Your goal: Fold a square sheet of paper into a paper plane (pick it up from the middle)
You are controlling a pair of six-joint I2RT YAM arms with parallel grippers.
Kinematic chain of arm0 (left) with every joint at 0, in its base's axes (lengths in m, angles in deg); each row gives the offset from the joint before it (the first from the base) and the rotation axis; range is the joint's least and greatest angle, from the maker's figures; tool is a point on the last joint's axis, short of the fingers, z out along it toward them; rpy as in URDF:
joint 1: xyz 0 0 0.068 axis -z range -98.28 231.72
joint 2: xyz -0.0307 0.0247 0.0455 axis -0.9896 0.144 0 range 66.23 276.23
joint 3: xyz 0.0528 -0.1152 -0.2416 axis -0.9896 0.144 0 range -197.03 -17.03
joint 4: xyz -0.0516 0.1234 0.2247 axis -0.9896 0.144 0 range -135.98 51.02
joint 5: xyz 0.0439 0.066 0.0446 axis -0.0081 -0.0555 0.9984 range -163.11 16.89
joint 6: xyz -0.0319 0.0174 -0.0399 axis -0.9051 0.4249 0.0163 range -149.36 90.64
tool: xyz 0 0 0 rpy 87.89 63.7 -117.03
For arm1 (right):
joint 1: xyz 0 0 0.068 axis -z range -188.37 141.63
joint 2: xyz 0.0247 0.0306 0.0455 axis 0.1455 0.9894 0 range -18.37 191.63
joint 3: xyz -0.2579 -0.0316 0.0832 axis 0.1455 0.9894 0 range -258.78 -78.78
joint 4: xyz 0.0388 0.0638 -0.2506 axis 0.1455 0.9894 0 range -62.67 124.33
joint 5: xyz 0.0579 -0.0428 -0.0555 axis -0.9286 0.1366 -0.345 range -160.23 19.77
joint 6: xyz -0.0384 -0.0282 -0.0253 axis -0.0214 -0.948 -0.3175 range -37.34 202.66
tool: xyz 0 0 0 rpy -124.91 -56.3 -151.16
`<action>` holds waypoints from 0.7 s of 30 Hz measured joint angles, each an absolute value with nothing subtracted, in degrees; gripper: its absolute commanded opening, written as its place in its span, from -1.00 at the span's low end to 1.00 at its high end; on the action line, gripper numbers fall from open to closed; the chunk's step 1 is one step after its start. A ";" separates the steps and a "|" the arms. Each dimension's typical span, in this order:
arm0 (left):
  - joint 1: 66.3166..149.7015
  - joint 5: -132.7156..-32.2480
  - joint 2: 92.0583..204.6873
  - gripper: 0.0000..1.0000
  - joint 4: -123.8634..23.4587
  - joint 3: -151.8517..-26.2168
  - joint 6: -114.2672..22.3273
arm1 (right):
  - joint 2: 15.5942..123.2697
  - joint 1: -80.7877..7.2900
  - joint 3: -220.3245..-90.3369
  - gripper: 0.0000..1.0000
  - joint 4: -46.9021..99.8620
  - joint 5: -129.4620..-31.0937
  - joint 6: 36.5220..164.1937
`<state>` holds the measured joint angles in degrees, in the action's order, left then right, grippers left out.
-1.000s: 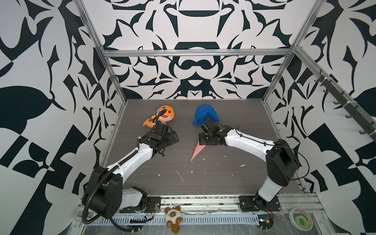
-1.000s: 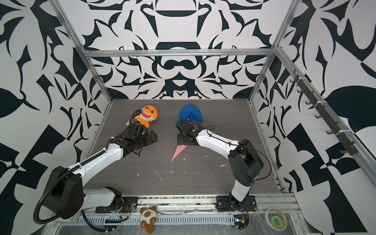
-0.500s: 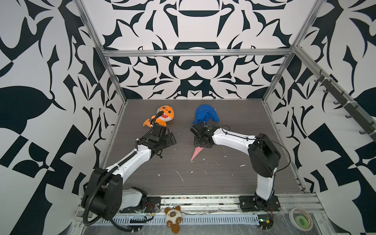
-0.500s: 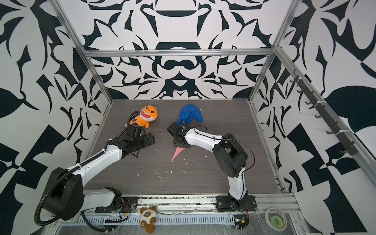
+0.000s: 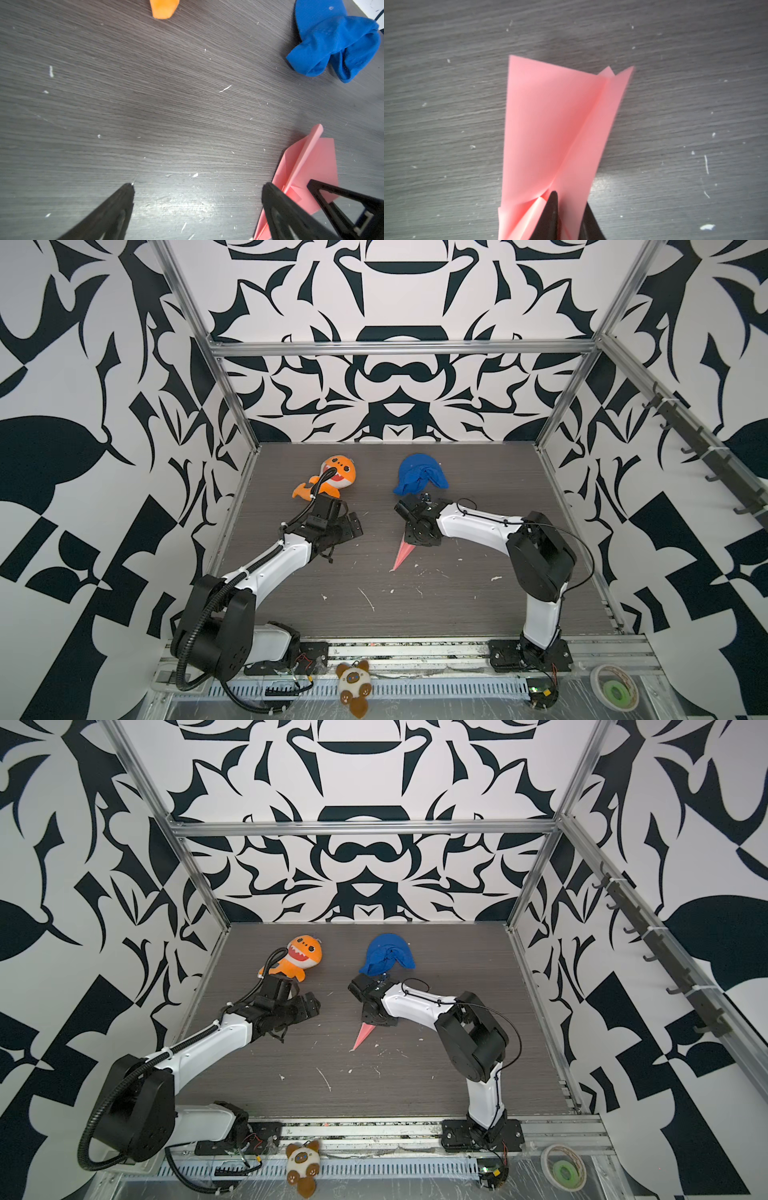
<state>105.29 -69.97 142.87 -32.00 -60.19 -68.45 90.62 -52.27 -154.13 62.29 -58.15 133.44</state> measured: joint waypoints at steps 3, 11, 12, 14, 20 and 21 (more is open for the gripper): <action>105.29 -70.61 142.87 0.99 -32.11 -60.19 -68.56 | 90.14 -51.65 -152.84 -0.89 60.50 -60.31 132.83; 104.68 -71.70 141.21 0.99 -32.09 -60.19 -70.07 | 86.45 -49.29 -150.50 -0.91 49.85 -72.16 125.75; 104.29 -71.96 140.16 0.99 -32.07 -60.19 -70.53 | 85.90 -49.05 -150.22 -0.91 47.54 -74.59 124.72; 103.33 -72.36 137.69 0.99 -32.14 -60.19 -71.56 | 85.13 -48.59 -149.61 -0.91 42.75 -79.42 123.34; 101.01 -73.78 131.09 0.99 -33.14 -59.38 -74.60 | 85.00 -47.81 -148.21 -0.91 29.64 -90.83 123.54; 100.88 -74.08 130.54 0.99 -33.32 -59.27 -74.99 | 85.27 -47.65 -147.51 -0.91 27.21 -92.25 124.37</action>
<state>100.88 -74.08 130.54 -33.32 -59.27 -74.99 85.27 -47.65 -147.51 27.21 -92.25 124.37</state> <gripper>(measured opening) 0.995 0.048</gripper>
